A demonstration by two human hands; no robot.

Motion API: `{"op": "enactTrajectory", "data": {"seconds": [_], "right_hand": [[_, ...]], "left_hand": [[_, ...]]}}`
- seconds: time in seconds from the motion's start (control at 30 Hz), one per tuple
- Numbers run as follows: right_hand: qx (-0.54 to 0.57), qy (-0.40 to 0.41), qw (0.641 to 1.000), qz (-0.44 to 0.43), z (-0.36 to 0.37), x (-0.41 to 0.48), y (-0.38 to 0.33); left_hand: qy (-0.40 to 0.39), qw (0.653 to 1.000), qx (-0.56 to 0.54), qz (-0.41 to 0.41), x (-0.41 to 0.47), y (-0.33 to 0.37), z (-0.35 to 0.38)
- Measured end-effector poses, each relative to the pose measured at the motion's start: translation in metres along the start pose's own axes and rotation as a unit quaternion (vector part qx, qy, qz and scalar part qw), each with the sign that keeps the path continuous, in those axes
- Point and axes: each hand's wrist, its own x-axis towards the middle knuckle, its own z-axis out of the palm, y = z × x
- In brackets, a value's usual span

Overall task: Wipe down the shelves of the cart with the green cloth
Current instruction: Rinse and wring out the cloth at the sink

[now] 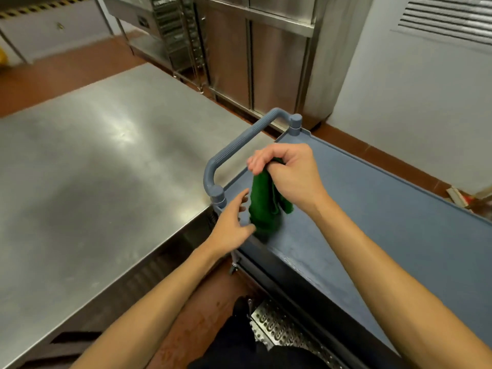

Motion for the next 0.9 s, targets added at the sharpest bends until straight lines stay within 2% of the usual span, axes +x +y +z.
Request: {"op": "enactTrajectory", "data": {"seconds": [0.1, 0.2, 0.3, 0.4, 0.57, 0.63, 0.8, 0.9], "right_hand": [[0.038, -0.034, 0.998, -0.027, 0.018, -0.001, -0.034], [0.101, -0.084, 0.99, -0.052, 0.044, -0.007, -0.064], [0.145, -0.149, 0.975, -0.075, 0.073, -0.018, -0.088], [0.17, -0.203, 0.959, -0.1, 0.1, -0.03, -0.1], [0.167, -0.245, 0.951, -0.086, 0.146, -0.046, -0.102], [0.156, -0.248, 0.954, -0.061, 0.169, -0.055, -0.098], [0.111, -0.288, 0.951, -0.008, 0.246, -0.09, -0.087], [0.083, -0.335, 0.938, 0.027, 0.3, -0.128, -0.083]], "left_hand": [[0.035, 0.999, -0.025, 0.021, -0.031, 0.0, 0.002], [0.075, 0.991, -0.109, -0.009, -0.055, 0.001, 0.004], [0.173, 0.969, -0.173, -0.024, -0.079, 0.001, -0.001], [0.28, 0.944, -0.17, -0.032, -0.108, -0.002, -0.019], [0.378, 0.916, -0.136, -0.005, -0.168, -0.021, -0.067], [0.424, 0.888, -0.176, -0.002, -0.197, -0.029, -0.082], [0.518, 0.77, -0.37, -0.049, -0.284, -0.058, -0.121], [0.555, 0.726, -0.402, -0.055, -0.345, -0.072, -0.151]]}}
